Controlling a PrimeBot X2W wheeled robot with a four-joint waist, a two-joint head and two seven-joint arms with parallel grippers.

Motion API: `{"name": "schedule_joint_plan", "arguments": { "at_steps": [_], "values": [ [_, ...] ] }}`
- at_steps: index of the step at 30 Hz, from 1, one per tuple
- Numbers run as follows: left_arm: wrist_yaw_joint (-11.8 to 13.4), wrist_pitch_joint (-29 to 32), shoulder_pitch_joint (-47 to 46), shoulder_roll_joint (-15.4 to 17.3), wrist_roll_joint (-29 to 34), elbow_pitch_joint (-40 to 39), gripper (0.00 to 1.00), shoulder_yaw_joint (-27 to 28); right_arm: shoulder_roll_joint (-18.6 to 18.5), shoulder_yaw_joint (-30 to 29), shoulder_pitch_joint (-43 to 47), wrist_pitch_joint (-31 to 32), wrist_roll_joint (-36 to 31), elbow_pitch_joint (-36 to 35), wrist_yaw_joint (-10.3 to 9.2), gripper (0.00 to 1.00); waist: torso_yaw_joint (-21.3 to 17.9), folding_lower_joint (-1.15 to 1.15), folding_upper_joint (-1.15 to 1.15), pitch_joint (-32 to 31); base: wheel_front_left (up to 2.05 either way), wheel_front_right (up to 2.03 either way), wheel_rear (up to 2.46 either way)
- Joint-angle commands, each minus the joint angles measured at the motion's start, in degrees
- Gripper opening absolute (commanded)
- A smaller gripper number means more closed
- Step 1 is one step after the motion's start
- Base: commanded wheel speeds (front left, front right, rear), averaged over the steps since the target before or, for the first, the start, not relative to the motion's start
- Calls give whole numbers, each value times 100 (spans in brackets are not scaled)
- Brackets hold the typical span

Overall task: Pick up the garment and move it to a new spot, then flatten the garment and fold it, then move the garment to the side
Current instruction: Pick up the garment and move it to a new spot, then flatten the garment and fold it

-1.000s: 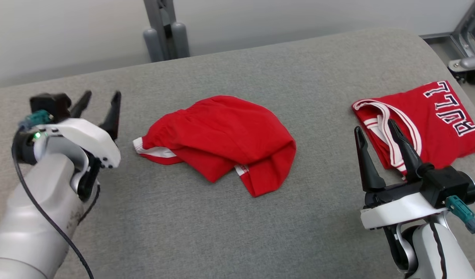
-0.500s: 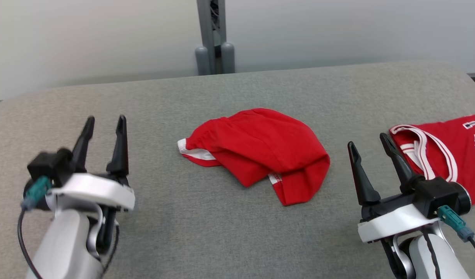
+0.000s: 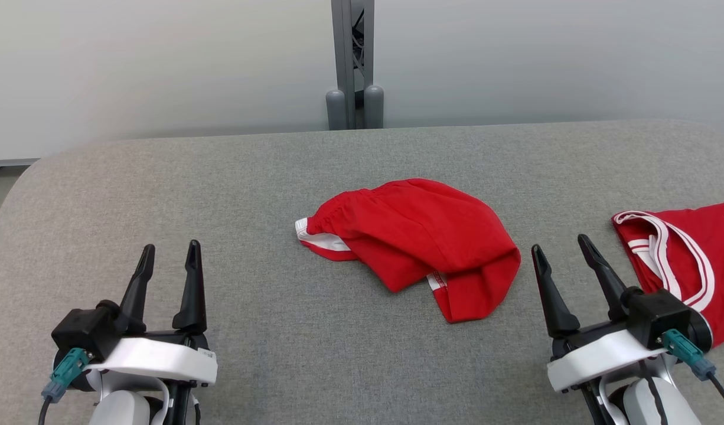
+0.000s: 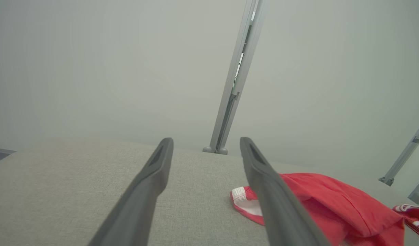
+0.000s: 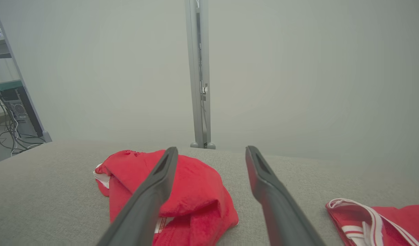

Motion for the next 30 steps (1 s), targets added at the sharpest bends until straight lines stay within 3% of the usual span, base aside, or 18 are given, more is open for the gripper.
{"name": "schedule_joint_plan", "arguments": {
  "at_steps": [1, 7, 15, 25, 26, 27, 30],
  "values": [
    [-18, -20, 15, 15, 9, 6, 100, -1, -17, -28, 36, -25, 22, 49, -2, 100, 0, 0, 0, 2, 0, 0, 0],
    [-60, -20, -100, 14, -75, -10, 100, -130, 24, -90, 16, -24, 341, 681, -2, 100, 20, 0, 0, 78, 0, 0, 0],
    [-87, -20, -200, 16, -16, 124, 100, -392, 49, 152, -612, 73, 636, 2188, -2, 100, 142, 0, 0, 338, 0, 0, 0],
    [-94, -20, -439, 18, -20, 206, 100, -462, 63, 525, -1420, 0, 887, 3338, -2, 100, 439, 0, 0, 644, 0, 0, 0],
    [-96, -20, -451, 16, -25, 213, 100, -469, 55, 540, -1488, -9, 872, 3422, -2, 45, 460, 0, 0, 657, 0, 0, 0],
    [-98, -20, -460, 15, -29, 220, 100, -472, 54, 547, -1556, -18, 892, 3472, -2, 0, 473, 0, 0, 664, 0, 0, 0],
    [-101, -20, -450, 17, -45, 238, 100, -459, 24, 524, -1696, -29, 952, 3520, -2, 0, 491, 0, 0, 657, 0, 0, 0]
  ]
}}
